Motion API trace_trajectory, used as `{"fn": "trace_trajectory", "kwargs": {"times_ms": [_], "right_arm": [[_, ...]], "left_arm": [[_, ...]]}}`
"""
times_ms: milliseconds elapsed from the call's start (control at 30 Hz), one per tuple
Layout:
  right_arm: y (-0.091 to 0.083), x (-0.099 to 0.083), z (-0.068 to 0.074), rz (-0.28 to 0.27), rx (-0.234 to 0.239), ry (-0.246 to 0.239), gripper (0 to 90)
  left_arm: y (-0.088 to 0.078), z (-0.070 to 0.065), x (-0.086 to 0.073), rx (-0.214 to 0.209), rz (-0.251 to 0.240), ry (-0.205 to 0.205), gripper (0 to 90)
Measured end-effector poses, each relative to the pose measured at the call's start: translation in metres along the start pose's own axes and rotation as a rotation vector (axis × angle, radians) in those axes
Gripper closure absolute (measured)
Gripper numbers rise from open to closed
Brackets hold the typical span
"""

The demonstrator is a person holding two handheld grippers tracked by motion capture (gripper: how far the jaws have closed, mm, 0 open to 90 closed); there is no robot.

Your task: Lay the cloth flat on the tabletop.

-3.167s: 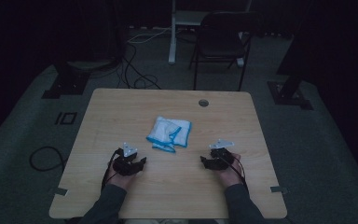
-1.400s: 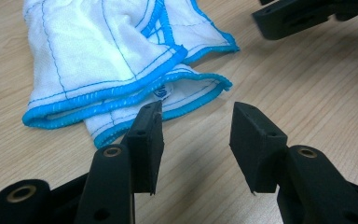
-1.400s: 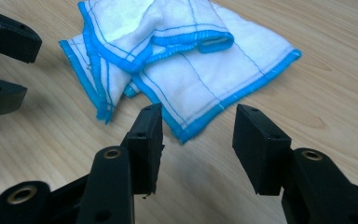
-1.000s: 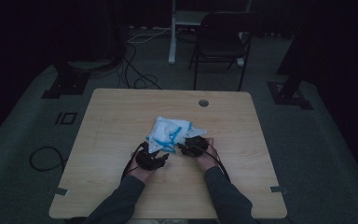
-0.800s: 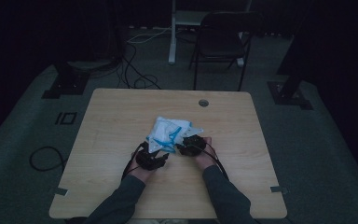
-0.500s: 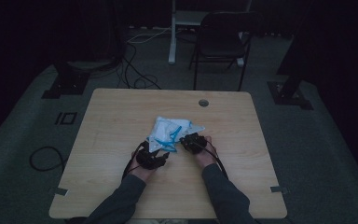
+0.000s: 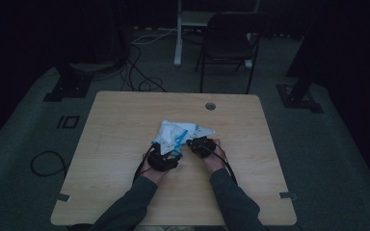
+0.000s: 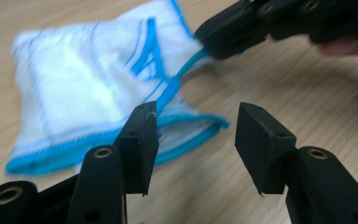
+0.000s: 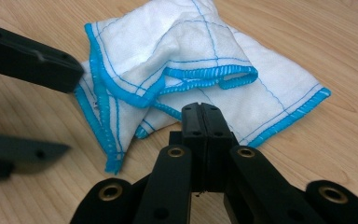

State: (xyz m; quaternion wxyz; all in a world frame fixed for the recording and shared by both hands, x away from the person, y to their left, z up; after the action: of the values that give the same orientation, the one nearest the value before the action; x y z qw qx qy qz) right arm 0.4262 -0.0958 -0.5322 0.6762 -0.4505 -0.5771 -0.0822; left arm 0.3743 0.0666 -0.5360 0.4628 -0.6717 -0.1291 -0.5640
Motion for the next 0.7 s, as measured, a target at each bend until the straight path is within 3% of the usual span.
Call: {"fn": "trace_trajectory", "kwargs": {"times_ms": [133, 333, 367, 400, 467, 500, 533, 567, 700], "right_arm": [[0.0, 0.0, 0.0, -0.002, 0.0, 0.001, 90.0], [-0.002, 0.001, -0.002, -0.007, -0.006, 0.002, 90.0], [-0.003, 0.001, -0.003, -0.009, -0.011, 0.007, 90.0], [-0.003, 0.001, -0.003, -0.009, -0.011, 0.007, 90.0], [-0.005, 0.001, -0.005, -0.011, -0.013, 0.011, 90.0], [-0.006, 0.0, -0.006, -0.01, -0.016, 0.011, 90.0], [-0.006, 0.0, -0.006, -0.01, -0.016, 0.011, 90.0], [-0.006, 0.0, -0.007, -0.012, -0.019, 0.011, 90.0], [-0.008, 0.0, -0.009, -0.017, -0.023, 0.012, 90.0]], "left_arm": [[0.012, -0.003, 0.001, 0.015, 0.01, 0.0, 49.1], [0.023, -0.002, -0.005, 0.057, 0.068, -0.008, 52.8], [0.024, 0.0, -0.007, 0.068, 0.087, -0.006, 59.9], [0.025, 0.002, -0.008, 0.076, 0.092, -0.009, 59.9], [0.023, 0.004, -0.009, 0.085, 0.094, -0.02, 68.0], [0.023, 0.005, -0.008, 0.089, 0.101, -0.019, 78.7], [0.021, 0.007, -0.008, 0.09, 0.108, -0.016, 78.7], [0.02, 0.009, -0.007, 0.087, 0.11, -0.02, 84.6], [0.013, 0.013, -0.006, 0.076, 0.106, -0.026, 86.7]]}}
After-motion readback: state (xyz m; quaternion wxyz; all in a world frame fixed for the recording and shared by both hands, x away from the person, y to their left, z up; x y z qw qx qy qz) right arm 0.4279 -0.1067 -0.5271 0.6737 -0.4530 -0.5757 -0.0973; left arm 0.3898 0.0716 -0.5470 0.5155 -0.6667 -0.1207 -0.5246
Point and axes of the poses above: each handheld gripper's, and its own axes: y roughly forward along the jaws, x roughly out of its top, z roughly to its left, the point moved 2 cm from there along y, roughly forward along the jaws, and after that the axes turned 8 degrees about -z, right-handed, at the moved point
